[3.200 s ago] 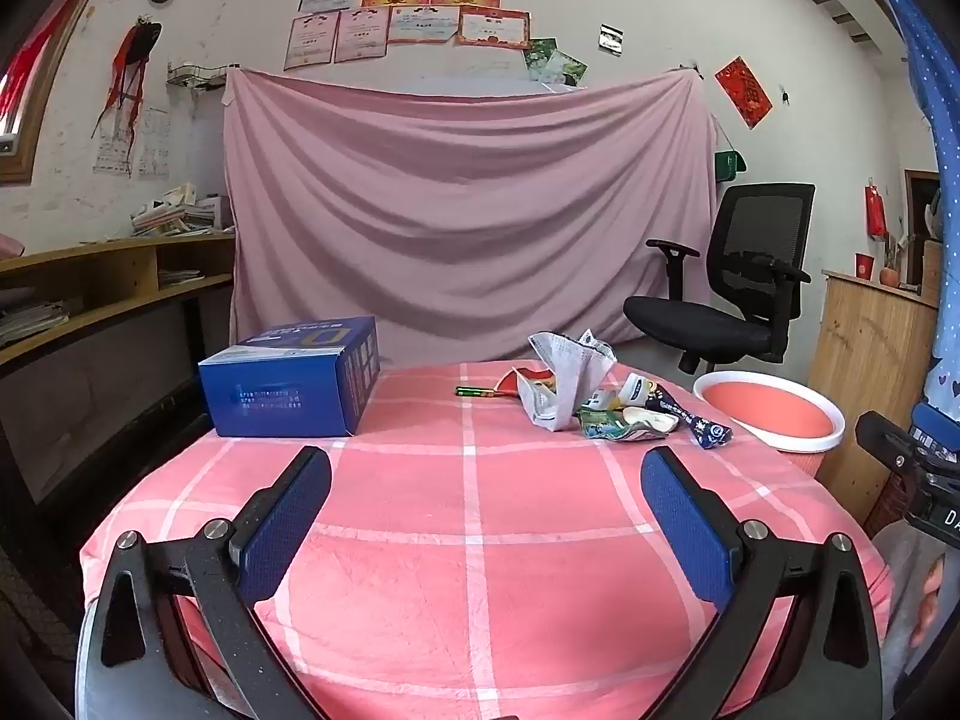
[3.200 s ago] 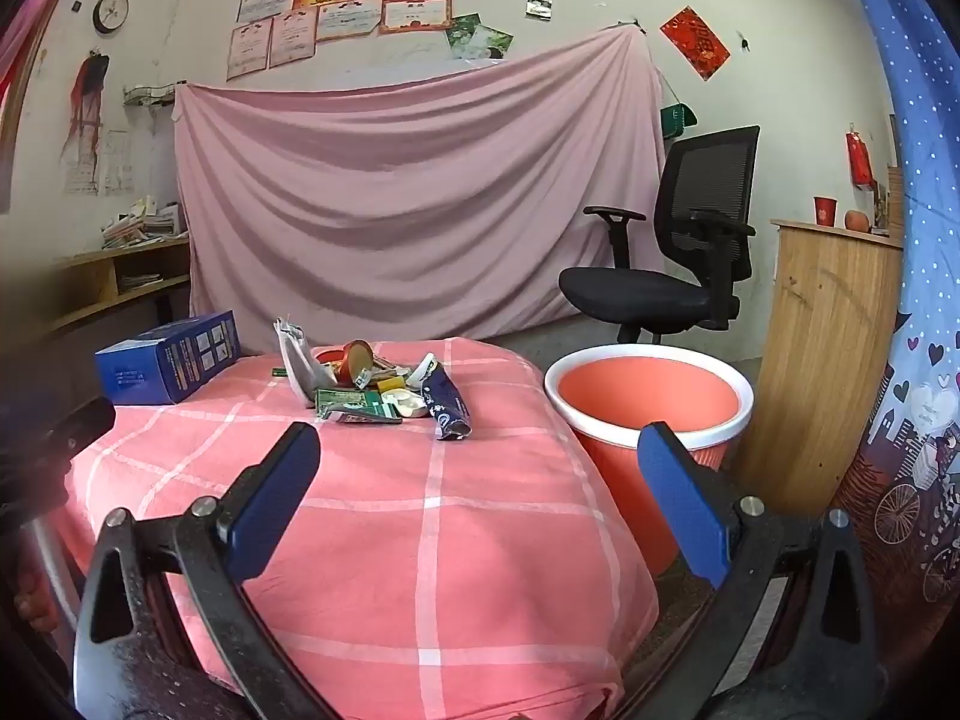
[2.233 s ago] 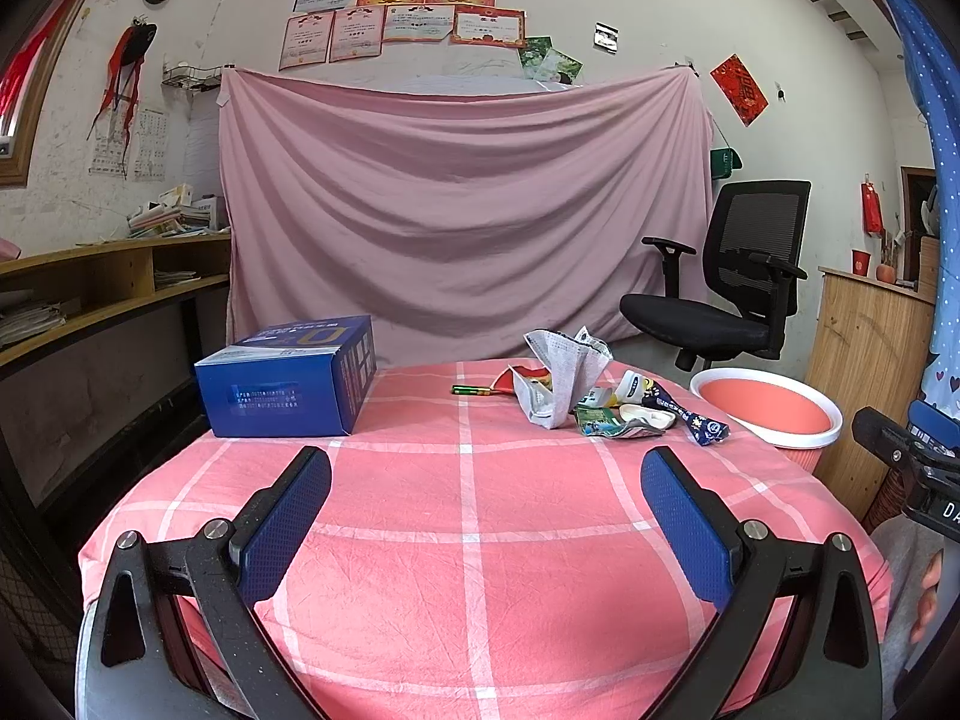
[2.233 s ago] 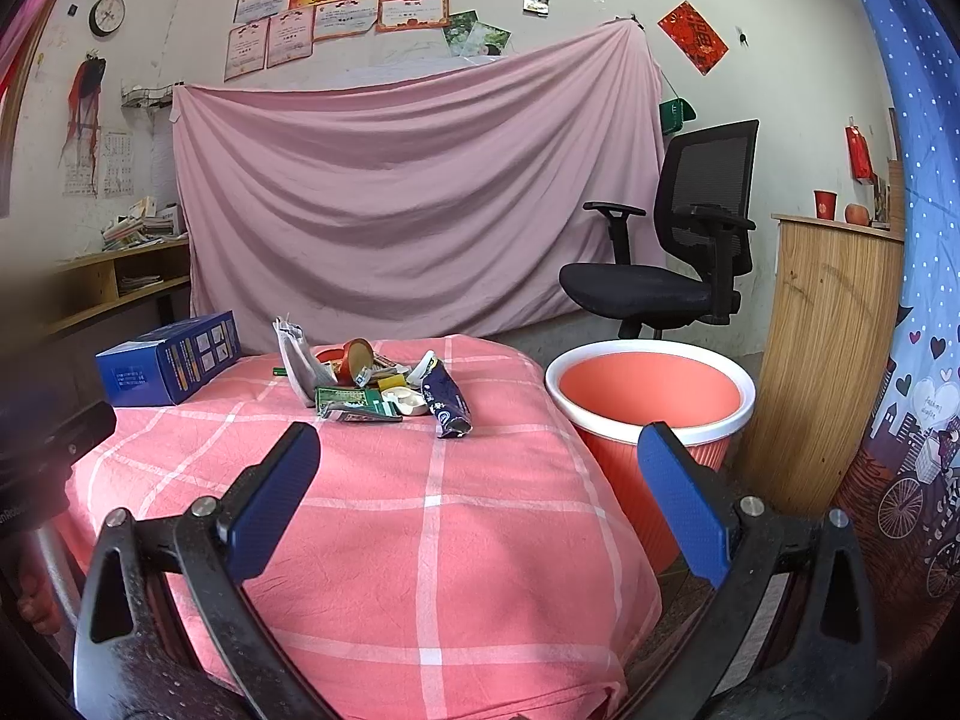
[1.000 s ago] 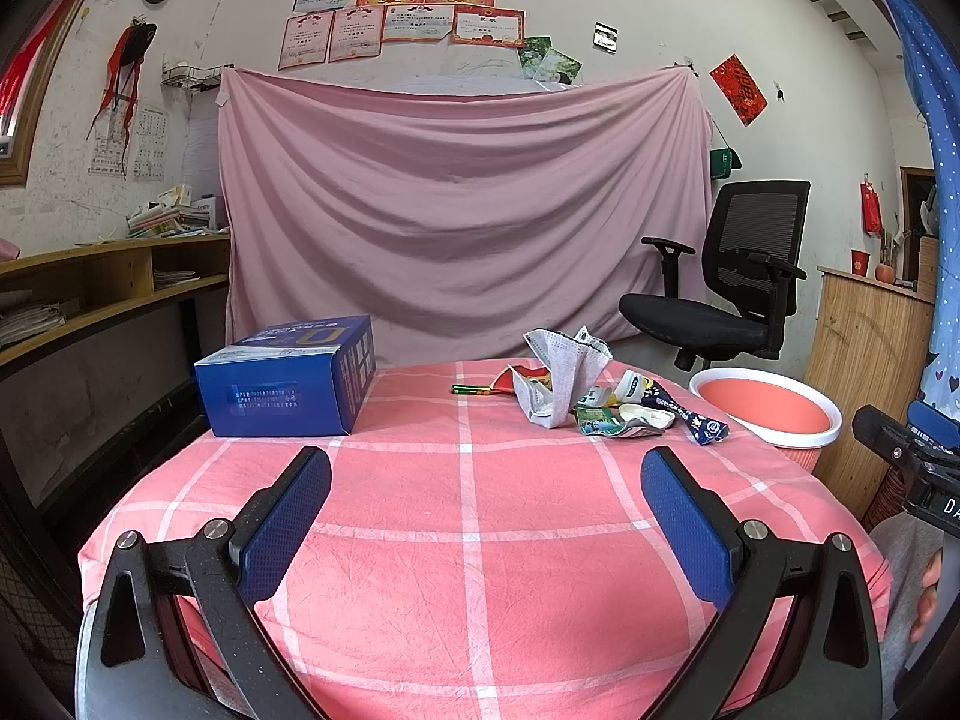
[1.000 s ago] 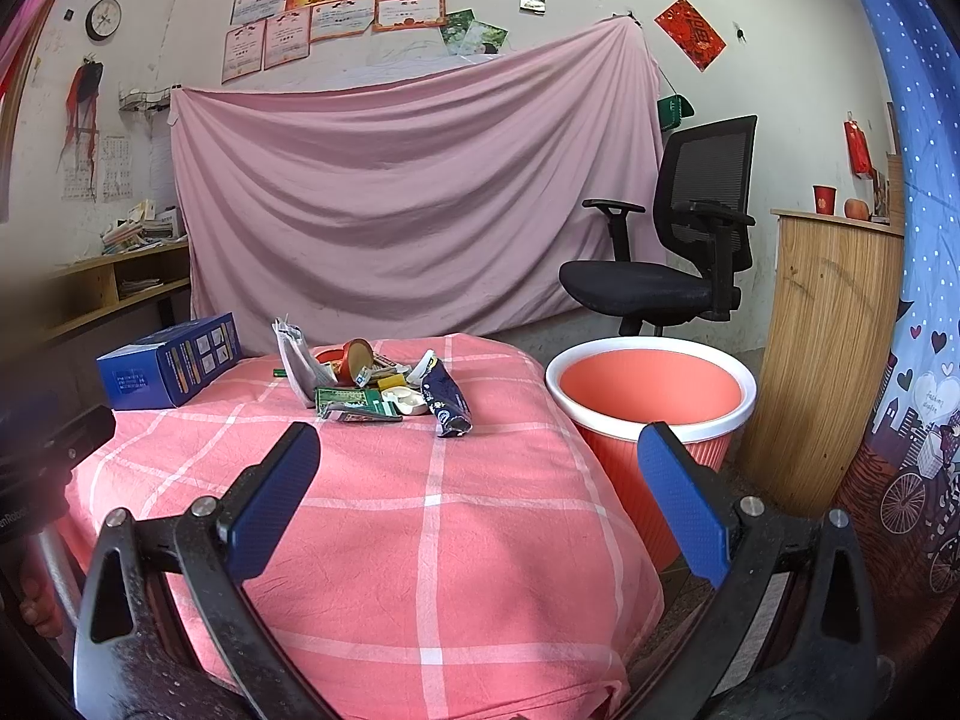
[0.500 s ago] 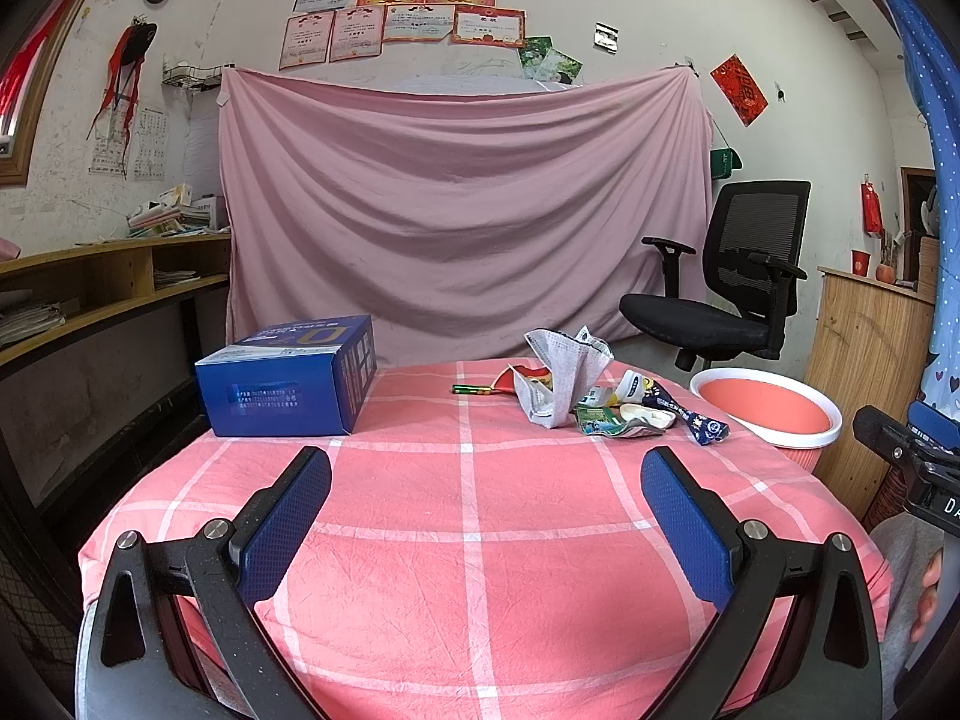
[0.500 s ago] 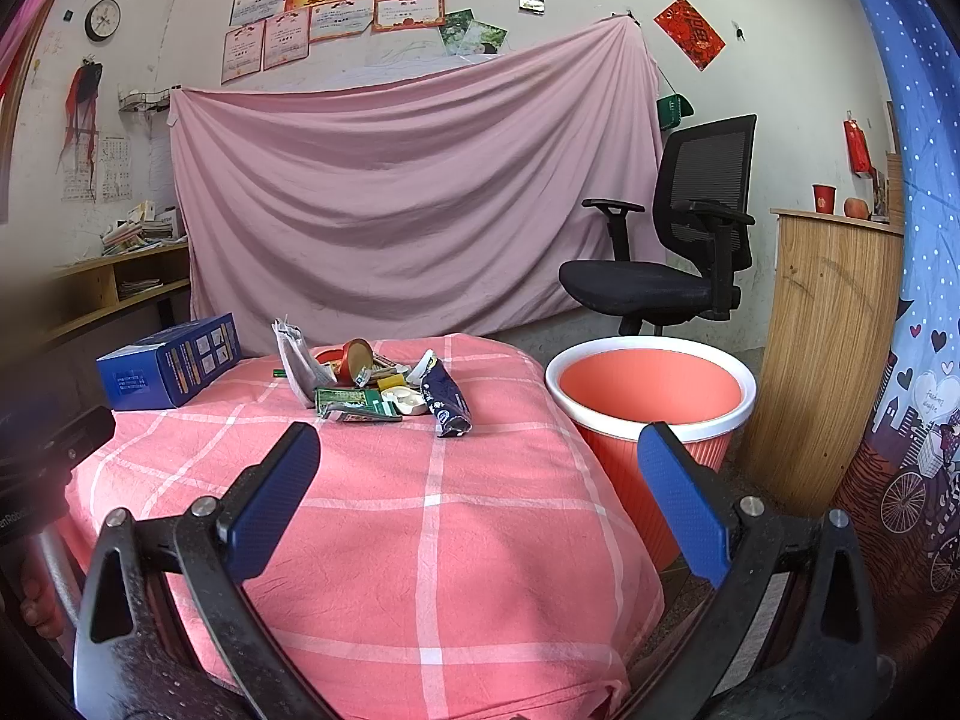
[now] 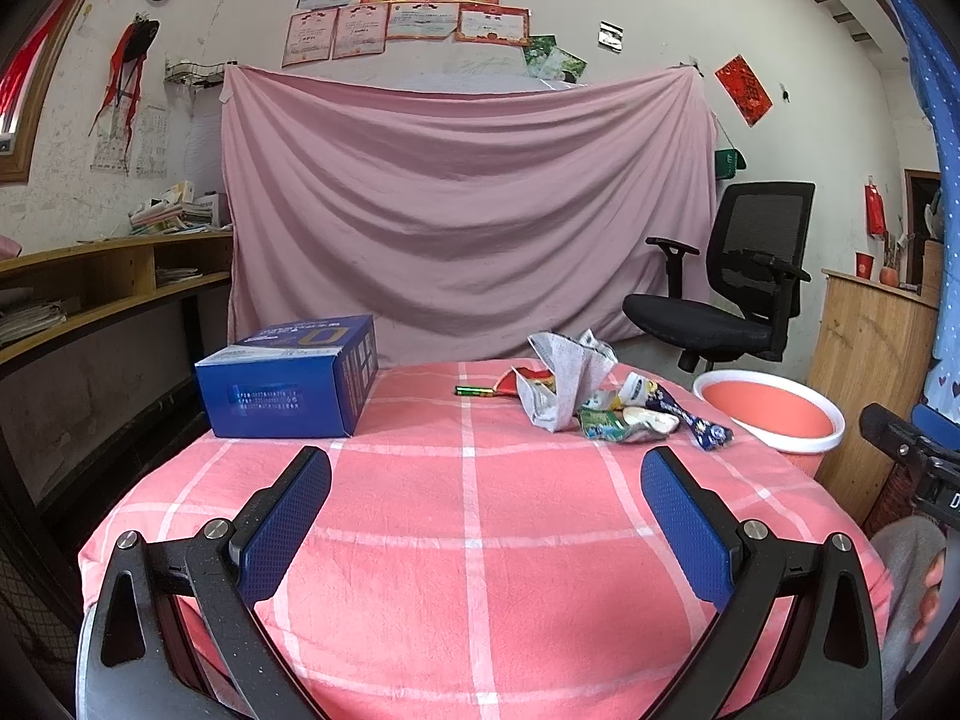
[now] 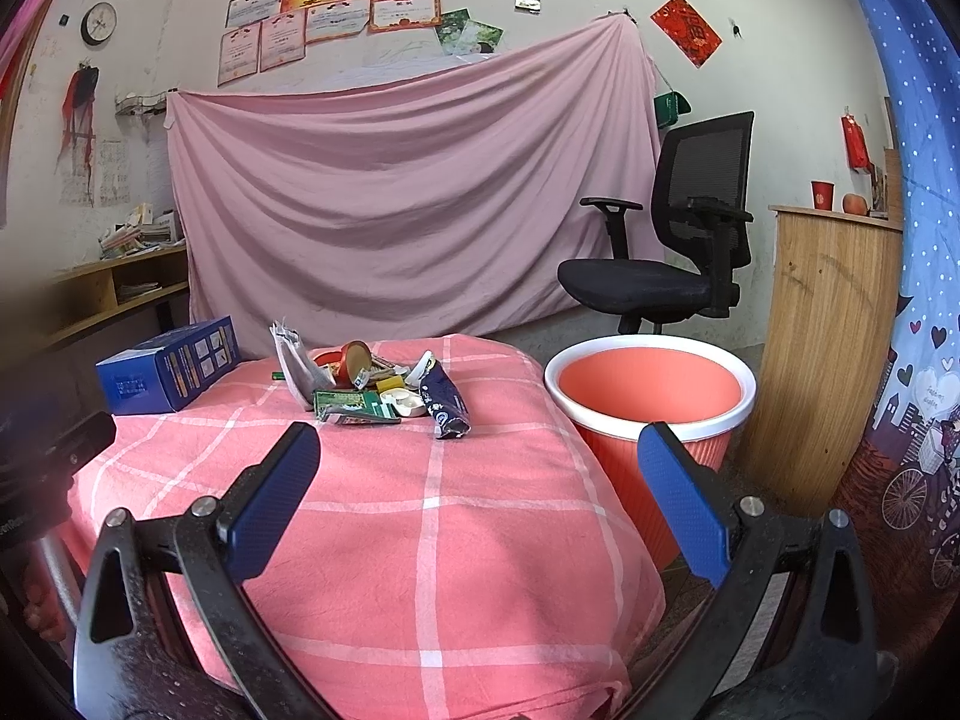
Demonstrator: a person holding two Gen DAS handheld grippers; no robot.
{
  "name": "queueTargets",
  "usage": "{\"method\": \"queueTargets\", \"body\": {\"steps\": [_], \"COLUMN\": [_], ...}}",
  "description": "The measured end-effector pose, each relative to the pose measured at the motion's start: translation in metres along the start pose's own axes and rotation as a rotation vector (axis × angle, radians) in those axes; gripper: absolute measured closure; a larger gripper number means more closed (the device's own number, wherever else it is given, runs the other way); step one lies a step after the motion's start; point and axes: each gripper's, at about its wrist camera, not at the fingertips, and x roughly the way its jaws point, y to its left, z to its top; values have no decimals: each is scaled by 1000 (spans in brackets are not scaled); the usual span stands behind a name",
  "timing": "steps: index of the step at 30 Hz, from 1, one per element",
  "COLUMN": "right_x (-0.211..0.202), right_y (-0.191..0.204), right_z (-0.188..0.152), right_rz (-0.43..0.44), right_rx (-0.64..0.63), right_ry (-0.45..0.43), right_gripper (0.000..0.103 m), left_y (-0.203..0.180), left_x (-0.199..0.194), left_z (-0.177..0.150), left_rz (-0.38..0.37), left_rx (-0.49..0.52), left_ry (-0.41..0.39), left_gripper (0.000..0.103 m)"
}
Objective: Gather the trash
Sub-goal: 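Grasp the green packet with the left tool while the right tool grasps the blue snack bag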
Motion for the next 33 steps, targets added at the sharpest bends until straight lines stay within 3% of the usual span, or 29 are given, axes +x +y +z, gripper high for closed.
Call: {"method": "queueTargets", "body": {"steps": [12,21,24,28,33], "right_x": [46,127,154,183,214], "right_y": [-11,-16,-14,-13,-18], "right_z": [44,53,47,37,28], "right_rz": [55,139,183,238,312], "right_rx": [-32,-103,-109,-103,-53], "right_ry": [-65,106,208,343,498], "right_gripper": [0,0,0,1,11], "left_y": [-8,-18,-23,-29,-35], "left_x": [55,120,138,160,189], "left_z": [39,42,38,34,32], "left_rz": [-42,-57,-82,-137,-233], "left_rx": [-53,-75,-65,-47,-71], "left_ry": [13,172,230,314,456], "left_gripper": [2,3,12,32,51]}}
